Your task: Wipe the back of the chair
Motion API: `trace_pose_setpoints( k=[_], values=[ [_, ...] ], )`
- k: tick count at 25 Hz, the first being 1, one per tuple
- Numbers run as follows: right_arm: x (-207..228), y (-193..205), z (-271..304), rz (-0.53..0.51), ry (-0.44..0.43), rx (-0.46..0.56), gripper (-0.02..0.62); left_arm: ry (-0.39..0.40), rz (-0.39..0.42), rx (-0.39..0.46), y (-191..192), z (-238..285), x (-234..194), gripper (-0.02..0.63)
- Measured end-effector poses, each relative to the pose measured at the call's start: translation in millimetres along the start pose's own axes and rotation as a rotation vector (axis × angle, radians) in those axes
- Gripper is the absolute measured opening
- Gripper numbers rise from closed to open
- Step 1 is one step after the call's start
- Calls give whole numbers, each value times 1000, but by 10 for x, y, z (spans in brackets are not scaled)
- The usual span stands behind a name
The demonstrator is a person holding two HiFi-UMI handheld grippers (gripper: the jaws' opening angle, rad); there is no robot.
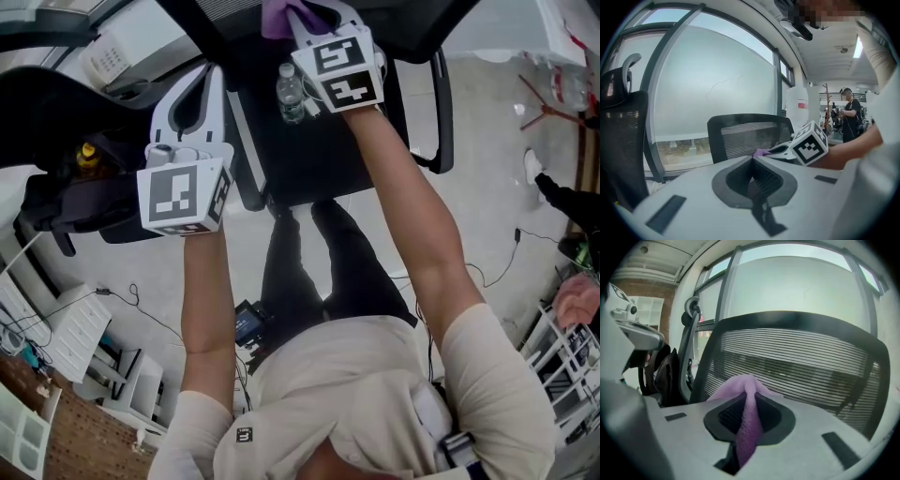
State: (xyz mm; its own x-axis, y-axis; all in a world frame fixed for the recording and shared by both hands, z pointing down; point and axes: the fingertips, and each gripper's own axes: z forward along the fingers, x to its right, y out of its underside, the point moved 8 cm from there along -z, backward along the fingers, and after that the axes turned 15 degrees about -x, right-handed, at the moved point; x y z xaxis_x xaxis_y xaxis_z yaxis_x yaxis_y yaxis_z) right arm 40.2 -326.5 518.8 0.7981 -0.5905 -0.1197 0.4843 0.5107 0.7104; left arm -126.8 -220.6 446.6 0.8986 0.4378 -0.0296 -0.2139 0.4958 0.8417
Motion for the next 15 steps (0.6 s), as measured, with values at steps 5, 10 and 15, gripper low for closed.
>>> trace_pose_setpoints(
  k=[5,10,15],
  values=[
    [823,500,-253,139,145,-36,37,43,33,-7,-148,243,273,8],
    [1642,998,-575,281,292,-93,37,74,57,-13,-278,420,482,8],
    [1878,1134,-696,319,311,-123,37,97,78,-14,-440,507,632,6]
  ],
)
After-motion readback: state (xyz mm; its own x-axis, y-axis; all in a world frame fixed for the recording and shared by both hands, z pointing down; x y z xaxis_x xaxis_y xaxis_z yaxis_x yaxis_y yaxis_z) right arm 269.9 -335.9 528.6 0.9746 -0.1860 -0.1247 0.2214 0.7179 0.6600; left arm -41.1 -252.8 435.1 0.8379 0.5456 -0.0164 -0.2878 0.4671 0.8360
